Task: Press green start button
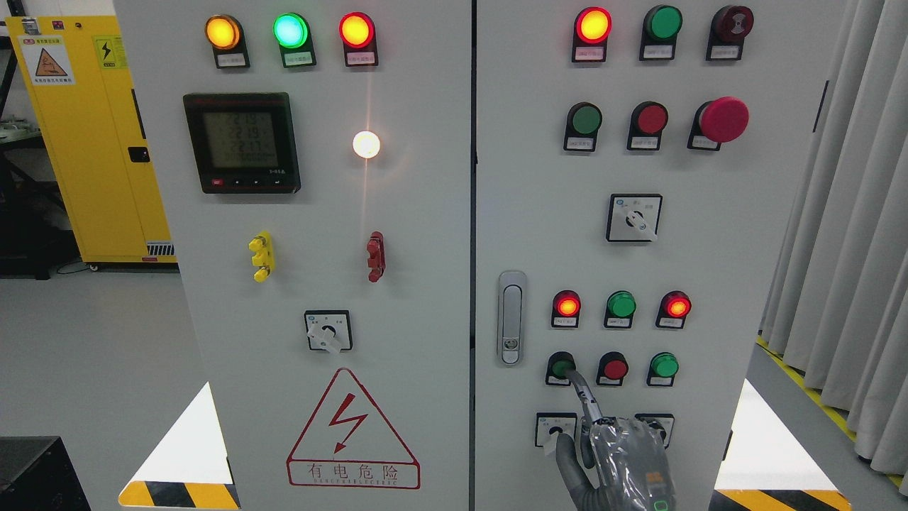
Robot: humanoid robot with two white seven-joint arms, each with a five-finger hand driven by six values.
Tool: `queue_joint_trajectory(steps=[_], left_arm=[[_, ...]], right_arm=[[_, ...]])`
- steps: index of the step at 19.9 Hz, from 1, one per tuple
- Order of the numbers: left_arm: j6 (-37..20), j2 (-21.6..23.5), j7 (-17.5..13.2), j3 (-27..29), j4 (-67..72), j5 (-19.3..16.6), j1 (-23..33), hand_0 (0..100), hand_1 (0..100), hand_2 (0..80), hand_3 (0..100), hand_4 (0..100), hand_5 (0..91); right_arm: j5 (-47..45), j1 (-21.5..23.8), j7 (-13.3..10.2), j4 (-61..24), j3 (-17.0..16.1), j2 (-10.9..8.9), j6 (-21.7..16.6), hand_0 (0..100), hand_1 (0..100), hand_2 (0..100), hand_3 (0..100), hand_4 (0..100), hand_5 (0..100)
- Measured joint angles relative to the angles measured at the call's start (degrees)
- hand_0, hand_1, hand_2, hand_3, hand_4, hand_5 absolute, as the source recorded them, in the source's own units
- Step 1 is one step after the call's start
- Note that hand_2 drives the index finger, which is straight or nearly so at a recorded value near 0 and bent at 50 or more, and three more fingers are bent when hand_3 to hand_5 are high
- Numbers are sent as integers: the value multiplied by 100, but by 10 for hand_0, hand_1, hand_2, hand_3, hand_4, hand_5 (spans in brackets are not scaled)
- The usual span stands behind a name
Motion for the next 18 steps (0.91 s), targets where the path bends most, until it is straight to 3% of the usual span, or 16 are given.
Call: queue_joint_trajectory(steps=[13,14,15,16,17,18], left_arm=[[0,0,-2,0,0,1,0,120,556,0,0,0,0],[0,0,-2,1,0,0,0,120,556,0,0,0,0],[0,0,-2,1,0,1,0,120,556,0,0,0,0],[0,0,-2,1,0,0,0,120,556,0,0,0,0],[0,0,-2,1,0,0,0,120,556,0,0,0,0],[0,0,-2,1,0,-1,0,120,556,0,0,0,0]], right_arm=[[-25,339,-61,-571,194,30,-48,805,889,0,995,1000,1000],[-85,369,-80,-618,212,43,-48,852,895,0,930,998,1000],[-201,396,-102,-655,230,55,-48,853,892,0,927,994,1000],[-362,435,-108,-696,253,66,-48,844,877,18,747,836,896],[-589,482,-109,-734,275,76,-48,811,845,31,502,614,733],[-821,540,-111,-779,297,86,-51,808,842,32,454,553,674]])
